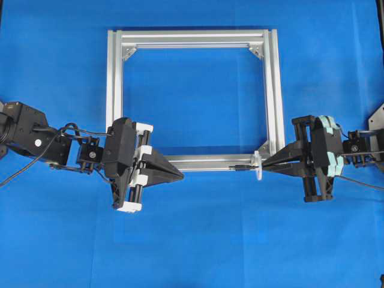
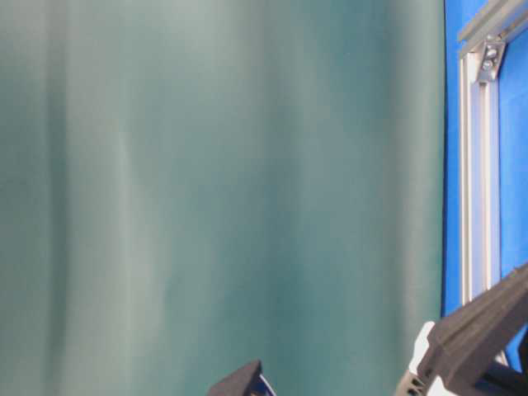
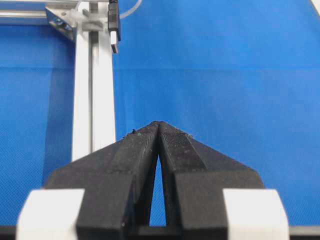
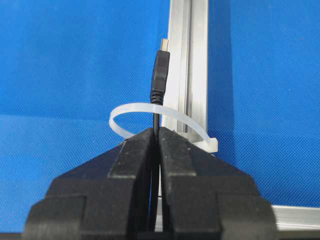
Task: Insert the wire through the string loop located on the right side.
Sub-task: 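Move the left gripper across the frame toward the protruding plug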
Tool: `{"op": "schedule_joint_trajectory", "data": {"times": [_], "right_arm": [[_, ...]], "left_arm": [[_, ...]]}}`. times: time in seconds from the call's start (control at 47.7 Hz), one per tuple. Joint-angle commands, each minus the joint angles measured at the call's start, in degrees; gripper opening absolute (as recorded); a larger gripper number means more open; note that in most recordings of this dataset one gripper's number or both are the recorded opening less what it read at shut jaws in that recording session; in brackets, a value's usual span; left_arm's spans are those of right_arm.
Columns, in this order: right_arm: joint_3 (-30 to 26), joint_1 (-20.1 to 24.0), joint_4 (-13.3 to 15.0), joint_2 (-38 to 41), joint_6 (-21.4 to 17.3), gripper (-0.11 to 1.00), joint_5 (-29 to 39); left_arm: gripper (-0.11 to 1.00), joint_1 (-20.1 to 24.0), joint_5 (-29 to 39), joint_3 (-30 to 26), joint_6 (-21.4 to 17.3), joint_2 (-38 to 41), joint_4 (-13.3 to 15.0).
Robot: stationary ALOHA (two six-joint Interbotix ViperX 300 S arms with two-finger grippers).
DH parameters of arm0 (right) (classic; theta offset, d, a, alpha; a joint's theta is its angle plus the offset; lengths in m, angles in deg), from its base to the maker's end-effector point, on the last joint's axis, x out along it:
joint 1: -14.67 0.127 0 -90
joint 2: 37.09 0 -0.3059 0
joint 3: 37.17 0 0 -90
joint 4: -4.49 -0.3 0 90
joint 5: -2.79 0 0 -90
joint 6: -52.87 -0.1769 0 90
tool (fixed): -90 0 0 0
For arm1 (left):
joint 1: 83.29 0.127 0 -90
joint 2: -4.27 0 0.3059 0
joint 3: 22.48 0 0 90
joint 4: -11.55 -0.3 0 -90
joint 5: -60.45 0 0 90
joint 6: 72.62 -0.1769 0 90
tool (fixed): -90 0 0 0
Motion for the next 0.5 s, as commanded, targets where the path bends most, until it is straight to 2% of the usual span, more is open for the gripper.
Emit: {"op": "schedule_joint_trajectory", "data": {"times": [0.0, 0.189, 0.482], "right_arm": [[-0.8, -0.1, -0.1, -0.4, 0.1, -0.03, -0.6], [-0.9, -0.2, -0.1, -0.4, 0.1, -0.03, -0.7], [-0.8, -0.2, -0.1, -0.4, 0.1, -0.03, -0.8]], "left_arm": [[0.0, 0.0, 0.2, -2.2, -0.1, -1.1, -0.2], [0.0, 0.9, 2.8, -7.5, -0.8, 1.0, -0.2], [0.0, 3.0, 12.3, -20.6, -1.7, 6.2, -0.2]]}}
